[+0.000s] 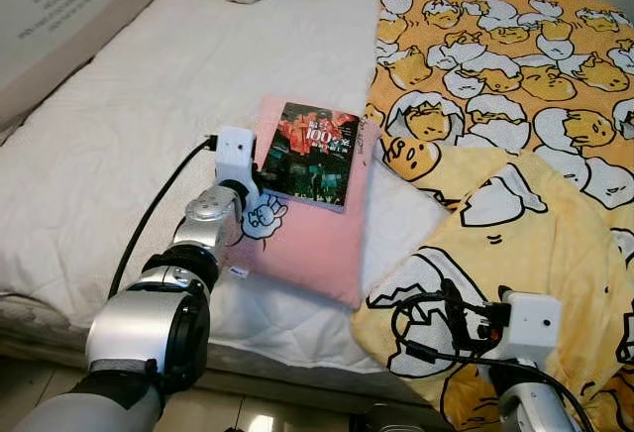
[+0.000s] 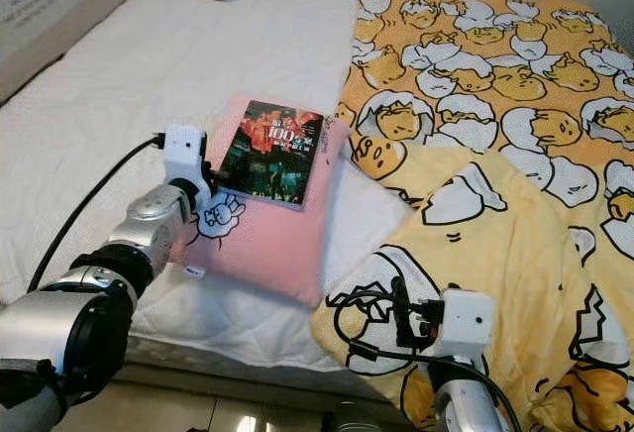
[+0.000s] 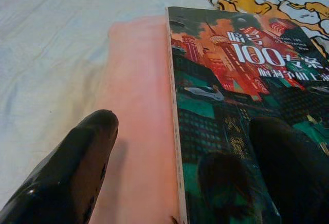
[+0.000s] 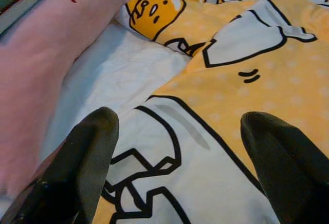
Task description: Clean up the room
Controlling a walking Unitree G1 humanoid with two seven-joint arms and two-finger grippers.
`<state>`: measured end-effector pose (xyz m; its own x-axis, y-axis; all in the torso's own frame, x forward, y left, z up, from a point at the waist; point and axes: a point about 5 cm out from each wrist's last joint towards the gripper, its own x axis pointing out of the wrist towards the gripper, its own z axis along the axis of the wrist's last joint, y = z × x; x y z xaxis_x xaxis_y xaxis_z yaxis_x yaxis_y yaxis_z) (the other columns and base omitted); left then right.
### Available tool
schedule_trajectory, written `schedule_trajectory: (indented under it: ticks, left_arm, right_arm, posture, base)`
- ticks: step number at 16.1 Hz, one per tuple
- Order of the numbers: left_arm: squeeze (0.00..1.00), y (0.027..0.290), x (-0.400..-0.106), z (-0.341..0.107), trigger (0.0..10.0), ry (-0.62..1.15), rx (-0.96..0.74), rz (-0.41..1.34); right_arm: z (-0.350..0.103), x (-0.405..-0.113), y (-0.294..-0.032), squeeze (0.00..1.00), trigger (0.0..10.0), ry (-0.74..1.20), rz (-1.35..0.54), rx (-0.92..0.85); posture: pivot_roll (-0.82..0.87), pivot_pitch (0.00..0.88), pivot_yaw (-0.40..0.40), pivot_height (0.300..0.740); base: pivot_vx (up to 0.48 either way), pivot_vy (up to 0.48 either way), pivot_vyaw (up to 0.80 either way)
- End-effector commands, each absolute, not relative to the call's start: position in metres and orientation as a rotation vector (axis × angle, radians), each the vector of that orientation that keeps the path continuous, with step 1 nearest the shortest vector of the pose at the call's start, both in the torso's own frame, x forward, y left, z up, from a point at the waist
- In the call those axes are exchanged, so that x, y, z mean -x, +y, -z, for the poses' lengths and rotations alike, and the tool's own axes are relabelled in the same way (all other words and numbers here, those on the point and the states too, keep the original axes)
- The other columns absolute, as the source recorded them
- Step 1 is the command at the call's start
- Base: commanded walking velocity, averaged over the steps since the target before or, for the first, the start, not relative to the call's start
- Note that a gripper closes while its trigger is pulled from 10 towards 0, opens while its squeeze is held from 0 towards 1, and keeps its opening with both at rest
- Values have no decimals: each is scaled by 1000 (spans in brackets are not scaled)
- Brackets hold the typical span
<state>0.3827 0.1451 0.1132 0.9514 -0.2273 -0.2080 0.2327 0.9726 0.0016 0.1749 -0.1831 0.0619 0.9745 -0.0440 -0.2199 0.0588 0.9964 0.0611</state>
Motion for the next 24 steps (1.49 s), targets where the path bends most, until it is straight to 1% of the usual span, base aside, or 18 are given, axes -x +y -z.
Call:
schedule_trajectory:
  ticks: [1,2,3,4,9,10,11,12,14,16,17,19,21,22,23,24]
  left_arm:
    - [0,144,-379,-106,10000,243,-42,254]
    - [0,143,-377,-99,10000,283,-44,249]
    - [0,144,-375,-95,10000,308,0,233]
    - [0,138,-376,-97,10000,307,8,249]
    - [0,124,-374,-94,10000,330,-28,302]
    - [0,123,-376,-98,9686,302,-62,310]
    - [0,120,-379,-106,9922,255,-107,328]
    - [0,118,-379,-109,10000,218,-196,352]
    - [0,111,-374,-101,10000,226,-292,397]
    - [0,109,-368,-89,10000,259,-283,404]
    - [0,108,-369,-91,10000,253,-240,394]
    - [0,105,-370,-93,10000,249,-210,412]
    - [0,97,-362,-81,10000,323,-198,481]
    - [0,92,-357,-73,8549,373,-196,530]
    - [0,90,-354,-69,6392,398,-198,550]
    - [0,84,-348,-61,0,456,-190,594]
  right_arm:
    - [-63,-173,-183,0,10000,227,49,-78]
    - [-66,-174,-183,0,10000,216,54,-79]
    - [-68,-176,-182,0,10000,206,53,-79]
    - [-70,-178,-181,0,10000,199,48,-81]
    - [-69,-183,-181,0,10000,201,38,-80]
    - [-68,-183,-181,0,10000,204,39,-79]
    - [-68,-183,-182,0,10000,206,41,-77]
    - [-67,-182,-183,0,10000,211,44,-75]
    - [-64,-181,-183,0,10000,222,42,-77]
    - [-62,-182,-180,0,10000,230,29,-79]
    - [-62,-183,-180,0,10000,230,28,-78]
    - [-61,-184,-180,0,10000,235,26,-81]
    - [-59,-185,-178,0,10000,244,18,-86]
    - [-58,-185,-178,0,10000,247,17,-90]
    - [-57,-186,-177,0,10000,250,17,-93]
    - [-56,-187,-177,0,10000,255,16,-98]
  posture:
    - [-216,70,5,740]
    - [-213,71,8,740]
    - [-213,71,8,740]
    - [-211,70,5,740]
    - [-212,52,5,740]
    - [-217,41,11,740]
    - [-216,37,12,740]
    - [-215,33,13,740]
    - [-209,30,12,740]
    - [-207,27,10,740]
    - [-204,27,9,740]
    - [-202,28,8,740]
    - [-195,28,8,740]
    - [-191,28,6,740]
    - [-190,28,6,740]
    - [-188,30,8,740]
  base:
    - [0,0,0]
    - [0,0,0]
    - [0,0,0]
    - [0,0,0]
    - [0,0,0]
    - [0,0,0]
    - [0,0,0]
    - [0,0,0]
    - [0,0,0]
    - [0,0,0]
    - [0,0,0]
    - [0,0,0]
    - [0,0,0]
    - [0,0,0]
    - [0,0,0]
    - [0,0,0]
